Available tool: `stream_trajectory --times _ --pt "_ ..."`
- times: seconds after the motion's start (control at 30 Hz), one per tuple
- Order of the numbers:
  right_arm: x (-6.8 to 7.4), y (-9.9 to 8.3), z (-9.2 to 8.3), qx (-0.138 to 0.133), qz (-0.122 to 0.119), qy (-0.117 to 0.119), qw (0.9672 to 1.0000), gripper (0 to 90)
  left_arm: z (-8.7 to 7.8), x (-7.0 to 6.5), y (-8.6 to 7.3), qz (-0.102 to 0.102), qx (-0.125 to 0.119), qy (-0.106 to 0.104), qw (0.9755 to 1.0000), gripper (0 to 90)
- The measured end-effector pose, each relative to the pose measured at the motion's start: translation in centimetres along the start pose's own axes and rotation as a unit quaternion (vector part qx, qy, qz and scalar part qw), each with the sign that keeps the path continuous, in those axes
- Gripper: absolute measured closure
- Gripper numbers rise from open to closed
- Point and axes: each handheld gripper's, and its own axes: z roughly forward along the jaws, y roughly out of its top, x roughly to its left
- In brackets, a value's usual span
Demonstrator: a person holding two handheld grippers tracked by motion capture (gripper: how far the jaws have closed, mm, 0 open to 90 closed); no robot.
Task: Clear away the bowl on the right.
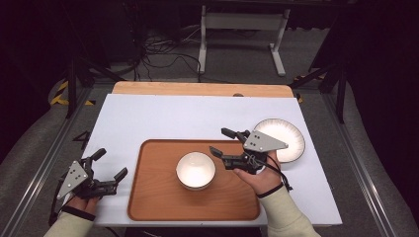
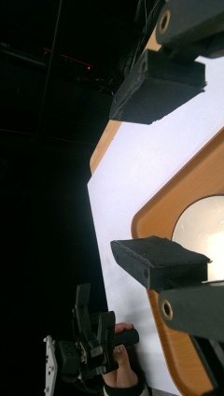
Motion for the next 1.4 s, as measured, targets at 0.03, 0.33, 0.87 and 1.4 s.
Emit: stream_trajectory --times 0.03,0.33,0.87,1.4 --pt "-0.1 -0.1 -0.3 0.0 0.003 -0.002 1.0 30.5 0.0 0.0 0.0 0.0 0.0 0.0 1.0 0.2" --pt "-0.8 -0.5 -2.2 0.003 0.0 -0.017 0.9999 27.3 0.0 0.0 0.0 0.0 0.0 0.0 1.0 0.2" --pt "-1.9 -1.0 -6.5 -0.012 0.002 -0.054 0.9985 23.5 0.0 0.0 0.0 0.0 0.001 0.0 1.0 0.2" --pt "-3.1 -2.5 -9.3 -0.02 0.014 -0.093 0.9954 20.9 0.0 0.0 0.0 -0.001 0.001 0.0 1.0 0.2"
